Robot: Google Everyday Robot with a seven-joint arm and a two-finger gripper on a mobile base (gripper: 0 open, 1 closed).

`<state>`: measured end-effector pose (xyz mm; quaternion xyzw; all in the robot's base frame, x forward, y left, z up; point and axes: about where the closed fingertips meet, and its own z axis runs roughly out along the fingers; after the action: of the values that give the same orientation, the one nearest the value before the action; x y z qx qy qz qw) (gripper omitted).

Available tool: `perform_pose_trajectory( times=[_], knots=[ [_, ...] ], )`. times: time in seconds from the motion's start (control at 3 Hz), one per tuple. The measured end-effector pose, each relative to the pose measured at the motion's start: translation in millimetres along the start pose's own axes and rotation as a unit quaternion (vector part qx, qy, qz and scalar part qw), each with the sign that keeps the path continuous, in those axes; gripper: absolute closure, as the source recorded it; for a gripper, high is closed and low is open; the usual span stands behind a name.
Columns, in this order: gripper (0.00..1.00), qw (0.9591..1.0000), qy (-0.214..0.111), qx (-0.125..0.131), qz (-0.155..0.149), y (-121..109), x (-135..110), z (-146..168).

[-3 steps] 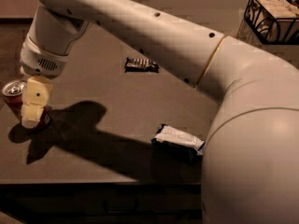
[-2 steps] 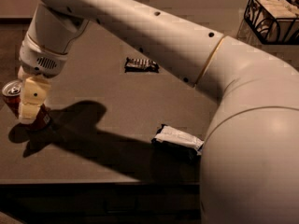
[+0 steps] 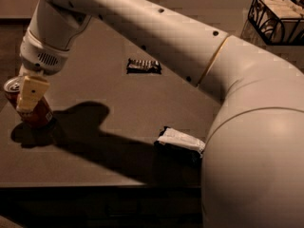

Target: Knock coke can over

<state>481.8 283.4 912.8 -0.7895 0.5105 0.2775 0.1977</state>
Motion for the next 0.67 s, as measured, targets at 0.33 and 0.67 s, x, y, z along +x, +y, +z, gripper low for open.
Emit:
perform_pose_trajectory(
  times=[0.33, 0.67],
  knots=[
    [0.88, 0.9998, 0.001, 0.014, 0.016, -9.4, 6.0, -34.9],
    [1.0, 0.9986, 0.028, 0.038, 0.025, -17.6, 24.1, -84.2]
  ],
)
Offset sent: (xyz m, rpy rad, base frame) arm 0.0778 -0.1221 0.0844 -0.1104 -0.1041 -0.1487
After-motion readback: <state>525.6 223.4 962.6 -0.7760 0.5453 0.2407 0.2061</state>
